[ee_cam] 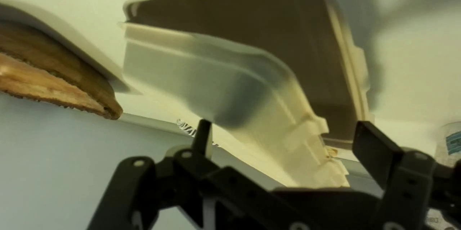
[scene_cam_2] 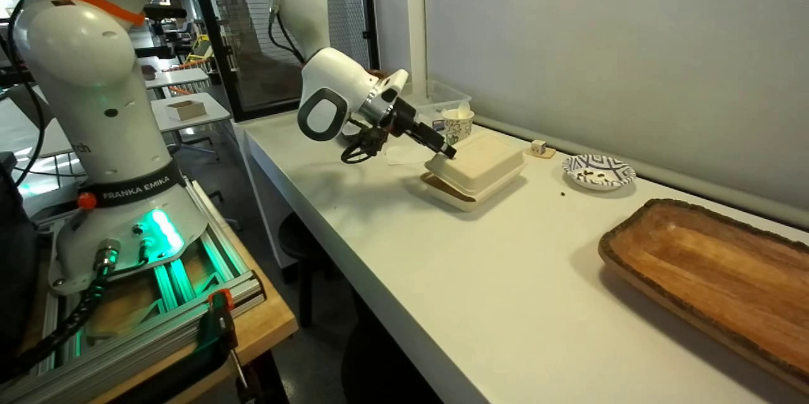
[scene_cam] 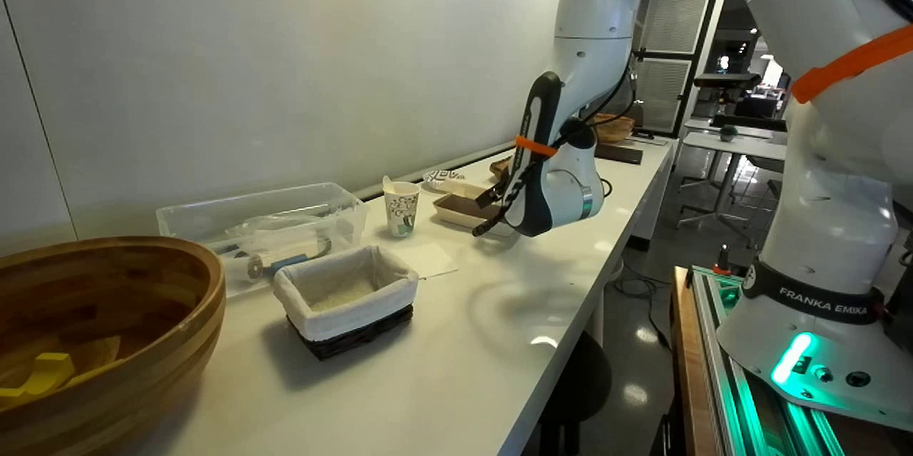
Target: Close the take-away food packet
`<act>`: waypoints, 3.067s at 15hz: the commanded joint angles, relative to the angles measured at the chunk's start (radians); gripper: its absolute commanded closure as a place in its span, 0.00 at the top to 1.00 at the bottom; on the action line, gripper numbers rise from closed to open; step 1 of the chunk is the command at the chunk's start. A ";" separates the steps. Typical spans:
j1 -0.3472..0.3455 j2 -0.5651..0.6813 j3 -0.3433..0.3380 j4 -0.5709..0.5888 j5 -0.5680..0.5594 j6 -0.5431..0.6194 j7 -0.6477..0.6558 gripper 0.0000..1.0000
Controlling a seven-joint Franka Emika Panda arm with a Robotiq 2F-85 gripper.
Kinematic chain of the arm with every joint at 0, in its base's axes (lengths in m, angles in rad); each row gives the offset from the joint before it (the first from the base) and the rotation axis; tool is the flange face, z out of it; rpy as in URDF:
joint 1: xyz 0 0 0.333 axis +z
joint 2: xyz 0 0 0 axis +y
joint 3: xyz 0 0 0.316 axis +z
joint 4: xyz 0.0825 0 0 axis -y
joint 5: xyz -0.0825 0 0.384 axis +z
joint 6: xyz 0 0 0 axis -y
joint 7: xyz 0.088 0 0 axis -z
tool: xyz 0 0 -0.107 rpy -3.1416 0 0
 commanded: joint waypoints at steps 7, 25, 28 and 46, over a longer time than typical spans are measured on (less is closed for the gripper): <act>-0.375 -0.077 0.152 -0.029 -0.490 -0.167 0.452 1.00; -0.073 -0.205 -0.118 0.026 -0.076 -0.364 0.273 1.00; 0.147 -0.109 -0.282 0.112 0.155 -0.488 0.074 1.00; 0.512 0.160 -0.573 0.328 0.170 -0.795 0.092 1.00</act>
